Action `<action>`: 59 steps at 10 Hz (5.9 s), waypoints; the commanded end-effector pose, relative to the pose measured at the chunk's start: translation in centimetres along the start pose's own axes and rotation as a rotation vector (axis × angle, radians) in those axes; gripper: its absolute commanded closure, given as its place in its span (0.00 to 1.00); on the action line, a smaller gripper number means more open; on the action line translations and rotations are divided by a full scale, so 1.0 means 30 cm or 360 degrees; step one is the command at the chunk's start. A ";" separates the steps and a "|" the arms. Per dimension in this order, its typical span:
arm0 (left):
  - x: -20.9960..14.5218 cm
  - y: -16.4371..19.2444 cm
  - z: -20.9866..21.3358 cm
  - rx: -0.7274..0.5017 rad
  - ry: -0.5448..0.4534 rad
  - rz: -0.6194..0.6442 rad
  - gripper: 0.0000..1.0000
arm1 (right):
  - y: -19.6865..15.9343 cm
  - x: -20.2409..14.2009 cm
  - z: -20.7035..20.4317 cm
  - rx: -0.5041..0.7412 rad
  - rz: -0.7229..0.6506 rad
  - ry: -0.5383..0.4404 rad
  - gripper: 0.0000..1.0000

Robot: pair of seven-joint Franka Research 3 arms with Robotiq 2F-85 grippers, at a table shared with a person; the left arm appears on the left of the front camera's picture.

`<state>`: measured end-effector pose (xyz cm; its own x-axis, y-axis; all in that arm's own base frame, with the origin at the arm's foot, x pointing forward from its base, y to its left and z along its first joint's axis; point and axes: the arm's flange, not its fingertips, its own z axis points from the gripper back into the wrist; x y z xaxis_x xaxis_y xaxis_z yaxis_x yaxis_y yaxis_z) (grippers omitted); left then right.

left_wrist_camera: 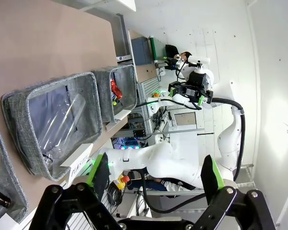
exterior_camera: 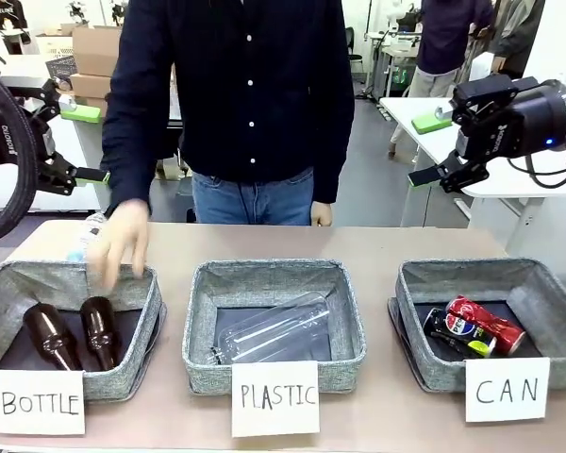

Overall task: Sort the can waste into the basket.
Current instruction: Pick up the can waste from the table and place it in the right Fabric basket.

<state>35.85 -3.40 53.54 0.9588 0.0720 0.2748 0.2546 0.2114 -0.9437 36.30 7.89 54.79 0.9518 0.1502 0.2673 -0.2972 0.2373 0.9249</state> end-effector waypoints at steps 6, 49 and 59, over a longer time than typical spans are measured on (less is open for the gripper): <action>-0.003 0.002 0.007 0.0005 -0.0004 -0.0027 0.00 | -0.001 0.001 0.006 -0.0002 0.0039 0.0011 0.00; -0.003 0.002 0.007 0.0005 -0.0004 -0.0027 0.00 | -0.001 0.001 0.006 -0.0002 0.0039 0.0011 0.00; -0.003 0.002 0.007 0.0005 -0.0004 -0.0027 0.00 | -0.001 0.001 0.006 -0.0002 0.0039 0.0011 0.00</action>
